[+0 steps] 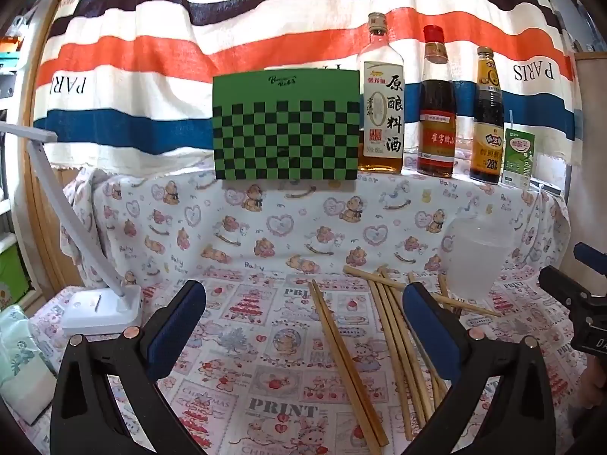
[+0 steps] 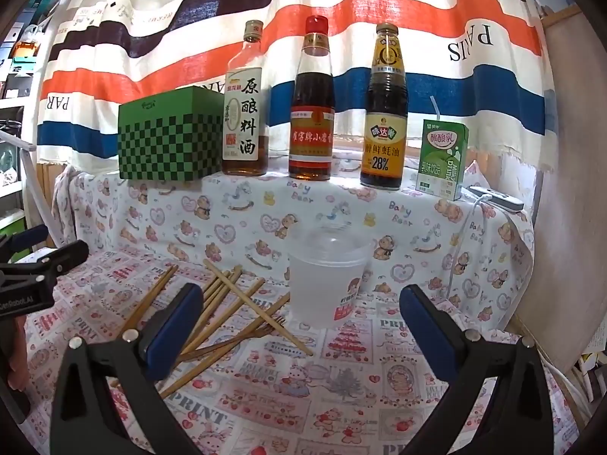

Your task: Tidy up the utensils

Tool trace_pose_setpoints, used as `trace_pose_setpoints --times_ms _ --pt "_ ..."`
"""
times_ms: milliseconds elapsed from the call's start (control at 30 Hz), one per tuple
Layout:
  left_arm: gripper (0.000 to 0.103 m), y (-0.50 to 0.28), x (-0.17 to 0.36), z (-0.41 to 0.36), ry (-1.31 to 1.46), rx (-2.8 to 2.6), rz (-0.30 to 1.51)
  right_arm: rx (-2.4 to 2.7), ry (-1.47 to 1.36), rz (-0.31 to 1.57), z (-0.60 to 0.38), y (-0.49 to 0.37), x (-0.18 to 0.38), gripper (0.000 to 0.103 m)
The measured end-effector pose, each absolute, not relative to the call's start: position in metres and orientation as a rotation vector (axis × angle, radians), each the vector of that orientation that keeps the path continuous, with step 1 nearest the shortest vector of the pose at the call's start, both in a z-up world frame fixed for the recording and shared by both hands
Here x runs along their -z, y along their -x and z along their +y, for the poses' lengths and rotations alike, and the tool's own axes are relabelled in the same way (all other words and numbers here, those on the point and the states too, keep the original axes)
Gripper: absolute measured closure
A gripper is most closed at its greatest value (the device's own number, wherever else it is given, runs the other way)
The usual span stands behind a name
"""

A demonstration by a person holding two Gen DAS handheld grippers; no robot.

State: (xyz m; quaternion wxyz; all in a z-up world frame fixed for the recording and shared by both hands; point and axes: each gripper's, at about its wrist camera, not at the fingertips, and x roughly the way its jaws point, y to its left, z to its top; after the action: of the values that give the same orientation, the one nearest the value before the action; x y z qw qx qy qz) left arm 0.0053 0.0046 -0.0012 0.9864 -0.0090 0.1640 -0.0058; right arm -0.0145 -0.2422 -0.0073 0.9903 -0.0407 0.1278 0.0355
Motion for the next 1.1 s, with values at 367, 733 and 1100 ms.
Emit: trace_pose_setpoints --times_ms 367,733,1100 --pt "0.000 0.0000 -0.0003 0.0014 0.000 0.007 0.302 -0.054 0.053 0.283 -0.2481 0.0098 0.0084 0.000" --pt "0.000 0.0003 -0.0003 0.0033 0.005 -0.001 0.302 -0.064 0.057 0.287 -0.2470 0.0097 0.0082 0.000" --pt "0.000 0.0002 -0.0001 0.0044 0.006 -0.008 0.300 -0.064 0.053 0.289 -0.2469 0.0097 0.0087 0.000"
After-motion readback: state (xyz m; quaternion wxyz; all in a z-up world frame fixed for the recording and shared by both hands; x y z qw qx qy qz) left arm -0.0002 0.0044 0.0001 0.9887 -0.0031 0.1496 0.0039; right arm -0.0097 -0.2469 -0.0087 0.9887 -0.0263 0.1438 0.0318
